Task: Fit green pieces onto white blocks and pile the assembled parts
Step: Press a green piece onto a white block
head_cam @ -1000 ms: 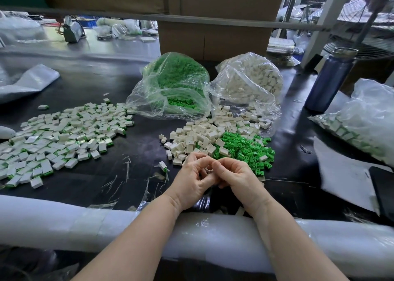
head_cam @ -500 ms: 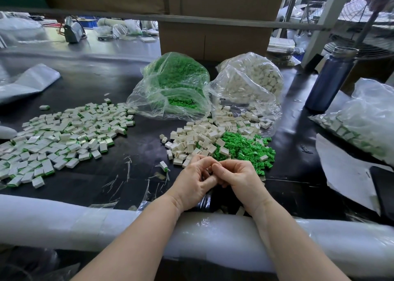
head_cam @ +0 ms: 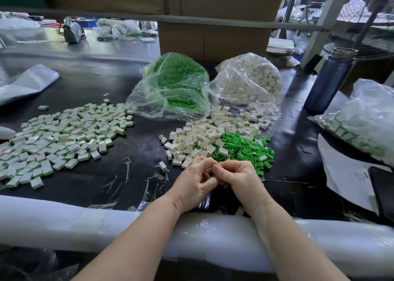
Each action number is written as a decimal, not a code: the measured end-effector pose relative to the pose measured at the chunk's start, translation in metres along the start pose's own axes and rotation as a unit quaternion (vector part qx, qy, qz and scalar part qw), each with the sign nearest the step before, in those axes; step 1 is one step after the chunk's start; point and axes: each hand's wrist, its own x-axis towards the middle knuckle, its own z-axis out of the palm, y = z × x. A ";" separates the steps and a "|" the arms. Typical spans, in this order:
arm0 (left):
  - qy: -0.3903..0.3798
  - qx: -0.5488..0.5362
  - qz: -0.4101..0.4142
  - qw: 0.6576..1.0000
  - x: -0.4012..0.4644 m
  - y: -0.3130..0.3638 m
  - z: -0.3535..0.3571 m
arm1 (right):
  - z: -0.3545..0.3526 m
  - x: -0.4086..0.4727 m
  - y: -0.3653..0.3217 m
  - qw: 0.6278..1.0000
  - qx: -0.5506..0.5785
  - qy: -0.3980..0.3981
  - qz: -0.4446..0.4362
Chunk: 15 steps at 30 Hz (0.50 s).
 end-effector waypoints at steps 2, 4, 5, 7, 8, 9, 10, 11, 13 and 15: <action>0.000 -0.002 -0.002 1.000 0.000 -0.001 -0.001 | 0.000 0.000 0.001 1.000 -0.002 0.003 -0.002; -0.002 -0.004 -0.007 1.000 0.001 0.000 -0.001 | -0.001 0.001 0.001 1.000 -0.003 0.006 -0.006; -0.003 -0.004 -0.010 1.000 0.001 0.000 -0.001 | -0.001 0.001 0.002 1.000 -0.004 0.005 -0.008; -0.003 -0.008 -0.012 1.000 0.000 0.001 -0.002 | -0.001 0.001 0.002 1.000 -0.006 0.000 -0.011; -0.001 -0.013 -0.011 1.000 0.000 0.001 -0.002 | -0.001 0.000 0.001 1.000 -0.004 -0.006 -0.012; 0.001 -0.017 -0.010 1.000 0.000 0.001 -0.002 | 0.000 0.000 0.001 1.000 -0.001 -0.011 -0.013; 0.003 -0.019 -0.009 1.000 0.000 0.001 -0.003 | 0.000 0.000 0.000 1.000 0.000 -0.015 -0.014; 0.003 -0.020 -0.009 1.000 0.000 0.001 -0.003 | 0.000 0.000 0.000 1.000 -0.002 -0.016 -0.016; 0.000 -0.015 -0.008 1.000 0.000 0.001 -0.003 | 0.000 0.000 0.000 1.000 -0.008 -0.012 -0.017; -0.004 -0.012 -0.009 1.000 0.001 0.001 -0.002 | -0.001 -0.001 -0.001 1.000 -0.008 -0.005 -0.016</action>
